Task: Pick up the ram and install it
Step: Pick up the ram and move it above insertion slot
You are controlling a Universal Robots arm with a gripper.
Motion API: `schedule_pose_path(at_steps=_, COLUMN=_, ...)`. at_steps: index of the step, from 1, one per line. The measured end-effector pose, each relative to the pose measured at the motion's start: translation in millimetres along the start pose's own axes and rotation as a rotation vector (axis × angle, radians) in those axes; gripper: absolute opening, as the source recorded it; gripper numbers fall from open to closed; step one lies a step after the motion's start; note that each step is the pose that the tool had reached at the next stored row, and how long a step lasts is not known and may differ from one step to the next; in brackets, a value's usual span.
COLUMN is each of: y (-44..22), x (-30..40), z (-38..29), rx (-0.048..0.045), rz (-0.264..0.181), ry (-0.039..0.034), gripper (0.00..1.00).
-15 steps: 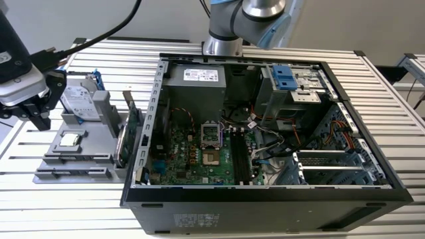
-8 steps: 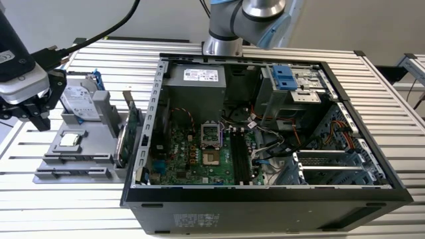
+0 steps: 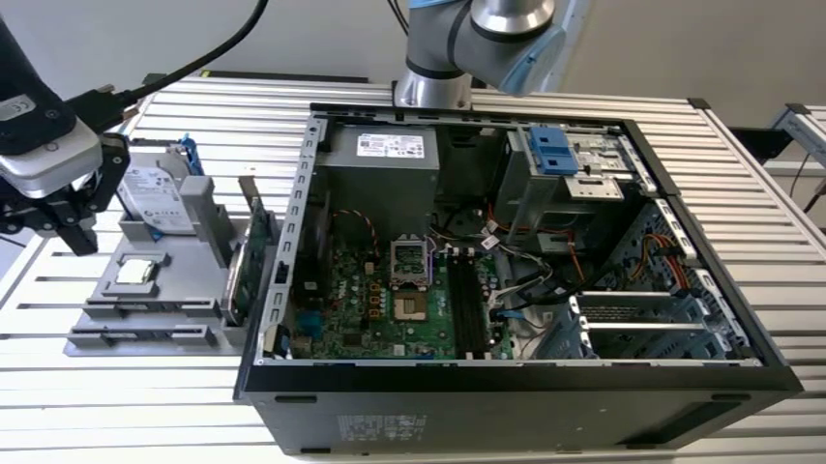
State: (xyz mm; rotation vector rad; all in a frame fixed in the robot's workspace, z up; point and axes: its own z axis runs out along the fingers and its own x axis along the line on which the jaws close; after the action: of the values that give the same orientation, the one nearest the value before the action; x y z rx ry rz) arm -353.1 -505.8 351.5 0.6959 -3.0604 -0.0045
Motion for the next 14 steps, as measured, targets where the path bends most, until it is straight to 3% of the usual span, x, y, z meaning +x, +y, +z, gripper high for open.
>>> schedule_pose_path(at_steps=14, y=0.5, x=0.3, z=0.0, rx=0.0114, rz=-0.09, ry=0.0057, gripper=0.0)
